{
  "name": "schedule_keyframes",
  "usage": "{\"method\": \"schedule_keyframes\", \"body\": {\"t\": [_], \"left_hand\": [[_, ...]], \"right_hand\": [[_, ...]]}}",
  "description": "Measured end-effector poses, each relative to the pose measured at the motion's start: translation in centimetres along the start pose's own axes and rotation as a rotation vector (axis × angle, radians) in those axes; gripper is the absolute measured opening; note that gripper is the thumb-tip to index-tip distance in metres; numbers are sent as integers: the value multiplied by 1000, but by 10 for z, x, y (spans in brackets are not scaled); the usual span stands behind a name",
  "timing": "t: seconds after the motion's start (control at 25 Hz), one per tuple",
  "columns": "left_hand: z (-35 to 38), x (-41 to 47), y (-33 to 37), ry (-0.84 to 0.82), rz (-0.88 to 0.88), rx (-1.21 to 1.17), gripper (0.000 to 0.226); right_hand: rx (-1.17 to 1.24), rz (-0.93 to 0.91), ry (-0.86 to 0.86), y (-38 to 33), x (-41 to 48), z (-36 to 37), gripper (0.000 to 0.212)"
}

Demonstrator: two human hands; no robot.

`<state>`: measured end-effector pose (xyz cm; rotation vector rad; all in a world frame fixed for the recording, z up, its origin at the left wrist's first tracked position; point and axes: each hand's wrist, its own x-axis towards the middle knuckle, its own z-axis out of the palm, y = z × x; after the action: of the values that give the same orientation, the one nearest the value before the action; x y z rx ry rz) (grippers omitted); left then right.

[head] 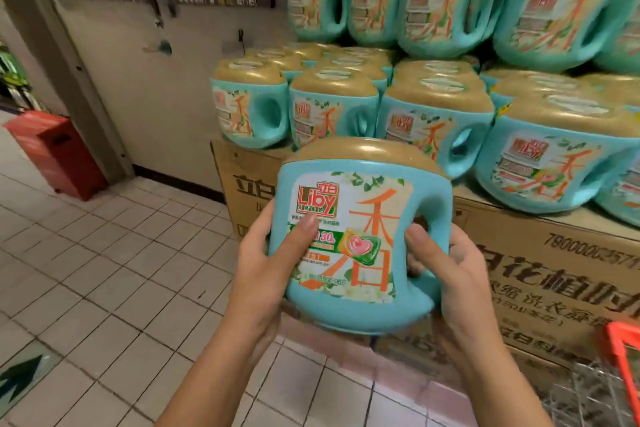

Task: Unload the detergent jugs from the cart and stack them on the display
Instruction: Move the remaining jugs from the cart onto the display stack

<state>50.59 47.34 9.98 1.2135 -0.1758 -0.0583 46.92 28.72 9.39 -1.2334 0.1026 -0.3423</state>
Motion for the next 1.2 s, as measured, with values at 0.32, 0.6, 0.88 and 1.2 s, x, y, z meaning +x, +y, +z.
{"method": "schedule_keyframes", "body": {"t": [0.32,0.6,0.88,1.2], "left_hand": [[18,168,75,-213,214,95,87],[35,300,136,-355,345,266,83],[52,443,156,-393,336,360,109],[42,553,120,-507,420,454,134]], "right_hand": [[-169,-260,-56,-82,158,51,63],[-298,-369,-92,-133,276,81,63],[-668,-415,-6,-170,382,94,70],[-1062,-419,133,-147,457,103,52]]}}
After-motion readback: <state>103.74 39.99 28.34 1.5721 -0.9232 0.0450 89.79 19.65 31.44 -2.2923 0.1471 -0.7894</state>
